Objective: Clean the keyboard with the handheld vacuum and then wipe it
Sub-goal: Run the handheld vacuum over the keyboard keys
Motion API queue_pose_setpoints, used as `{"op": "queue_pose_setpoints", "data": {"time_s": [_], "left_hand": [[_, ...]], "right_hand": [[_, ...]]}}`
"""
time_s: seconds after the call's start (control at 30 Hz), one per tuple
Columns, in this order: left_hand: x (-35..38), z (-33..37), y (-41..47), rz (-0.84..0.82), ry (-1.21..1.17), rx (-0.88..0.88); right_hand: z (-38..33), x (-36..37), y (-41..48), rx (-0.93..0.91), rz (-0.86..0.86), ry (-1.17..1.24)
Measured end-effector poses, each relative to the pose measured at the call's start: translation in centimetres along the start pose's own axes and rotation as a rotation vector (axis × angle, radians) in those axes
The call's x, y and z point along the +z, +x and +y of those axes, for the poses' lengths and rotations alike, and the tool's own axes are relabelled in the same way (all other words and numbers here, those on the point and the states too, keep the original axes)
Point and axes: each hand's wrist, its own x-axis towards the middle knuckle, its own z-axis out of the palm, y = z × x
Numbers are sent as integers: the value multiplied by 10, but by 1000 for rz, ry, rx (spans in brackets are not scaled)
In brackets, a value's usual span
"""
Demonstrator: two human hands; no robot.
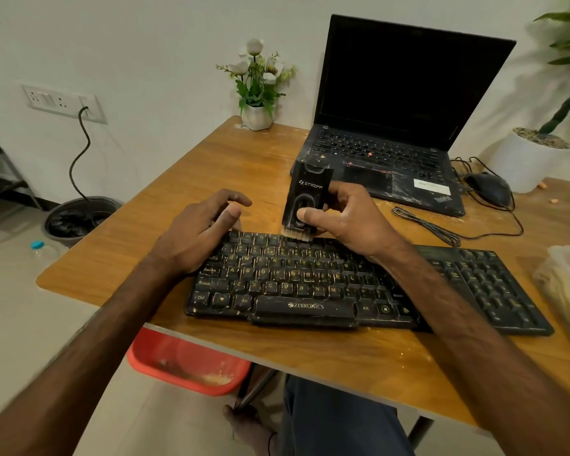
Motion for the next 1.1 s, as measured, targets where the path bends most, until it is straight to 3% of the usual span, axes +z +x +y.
{"op": "queue_pose_setpoints", "data": {"time_s": [0.2, 0.3, 0.37, 0.5, 0.63, 0.8, 0.97, 1.1], "left_hand": [[-1, -1, 0, -2, 1, 16], [0, -1, 1, -1, -12, 21], [0, -2, 1, -3, -19, 21], [0, -2, 1, -3, -14, 16], [0, -1, 0, 2, -10, 20], [-1, -1, 0, 7, 1, 18], [-1, 0, -1, 3, -3, 20], [-1, 0, 0, 1, -1, 18]], "right_hand": [[-10, 10, -6, -202, 7, -311], [-9, 2, -2, -282, 106, -510], [-7, -6, -5, -303, 113, -446], [-6, 1, -14, -379, -50, -418], [0, -12, -3, -329, 19, -602], [3, -23, -19, -253, 16, -332], [5, -31, -13, -221, 61, -512], [13, -41, -24, -175, 73, -344]]}}
